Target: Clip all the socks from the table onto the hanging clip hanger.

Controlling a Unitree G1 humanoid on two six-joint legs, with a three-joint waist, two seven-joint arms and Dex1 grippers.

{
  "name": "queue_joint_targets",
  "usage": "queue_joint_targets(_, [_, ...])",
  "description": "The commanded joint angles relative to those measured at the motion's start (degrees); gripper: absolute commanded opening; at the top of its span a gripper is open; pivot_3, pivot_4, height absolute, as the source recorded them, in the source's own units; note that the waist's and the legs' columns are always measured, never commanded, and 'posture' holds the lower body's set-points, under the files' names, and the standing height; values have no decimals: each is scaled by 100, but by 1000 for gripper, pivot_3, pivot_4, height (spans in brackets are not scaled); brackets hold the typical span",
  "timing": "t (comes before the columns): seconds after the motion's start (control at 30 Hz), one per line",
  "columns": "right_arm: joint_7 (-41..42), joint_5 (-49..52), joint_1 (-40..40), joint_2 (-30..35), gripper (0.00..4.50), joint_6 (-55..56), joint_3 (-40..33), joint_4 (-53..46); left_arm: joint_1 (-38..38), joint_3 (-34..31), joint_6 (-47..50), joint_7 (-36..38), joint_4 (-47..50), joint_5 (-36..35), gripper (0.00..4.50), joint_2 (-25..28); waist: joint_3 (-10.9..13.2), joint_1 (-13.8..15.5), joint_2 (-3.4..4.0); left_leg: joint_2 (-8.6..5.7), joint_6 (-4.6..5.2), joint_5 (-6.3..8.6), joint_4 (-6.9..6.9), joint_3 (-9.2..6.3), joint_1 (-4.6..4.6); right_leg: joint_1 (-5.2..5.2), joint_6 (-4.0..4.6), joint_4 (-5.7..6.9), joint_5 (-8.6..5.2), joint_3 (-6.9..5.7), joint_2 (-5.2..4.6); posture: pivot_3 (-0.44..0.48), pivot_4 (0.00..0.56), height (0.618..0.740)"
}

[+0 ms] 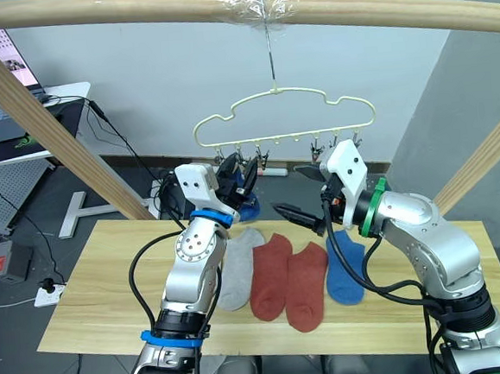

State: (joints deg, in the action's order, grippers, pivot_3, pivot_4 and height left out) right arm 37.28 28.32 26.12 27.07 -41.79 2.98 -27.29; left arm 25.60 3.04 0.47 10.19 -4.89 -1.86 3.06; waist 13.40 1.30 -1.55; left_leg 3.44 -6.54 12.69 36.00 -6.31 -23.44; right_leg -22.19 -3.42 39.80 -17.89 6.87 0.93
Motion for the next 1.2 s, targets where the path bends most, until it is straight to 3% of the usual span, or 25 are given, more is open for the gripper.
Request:
queue_joint_targets(0.03, [17,93,16,53,4500,102,-119,-154,87,-6,-192,0,157,10,779,5,0,0,0,0,0,0,0,0,0,0,0,0,0,0,0,83,186,740])
queue_joint_targets(0.2, [32,93,25,62,4500,111,-126,-134,84,-2,-183,-6,181,-12,12,-16,0,0,0,0,0,0,0,0,0,0,0,0,0,0,0,85,186,740])
queue_joint_targets(0.47, [-19,-94,-285,129,4500,131,-43,8,24,-7,-115,36,259,-72,12,-11,0,1,0,0,0,0,-1,0,0,0,0,-1,0,0,0,91,188,740])
queue_joint_targets(0.6, [-1013,-1145,-1242,126,4500,162,232,811,34,-123,-9,156,296,-290,12,31,-7,23,-9,0,0,0,-2,-1,0,5,0,-7,0,-4,-1,99,191,740])
queue_joint_targets(0.73, [-1173,-1617,-1823,-20,4500,528,527,1844,0,-112,56,265,268,-327,12,102,-7,-17,-7,-1,0,0,-2,6,1,2,0,-4,0,3,-1,107,191,740])
queue_joint_targets(1.0, [-1276,-2220,-1633,-289,4500,1765,542,3519,-75,-76,107,230,377,-332,12,38,-6,-90,-5,-2,5,-5,1,9,7,5,-2,3,0,7,0,111,191,740])
queue_joint_targets(1.2, [-1035,-2057,-1472,-536,4500,1731,405,4044,-156,-5,196,243,452,-276,12,22,-7,-88,-4,-1,5,-5,-2,7,7,6,-2,3,0,5,0,111,191,740])
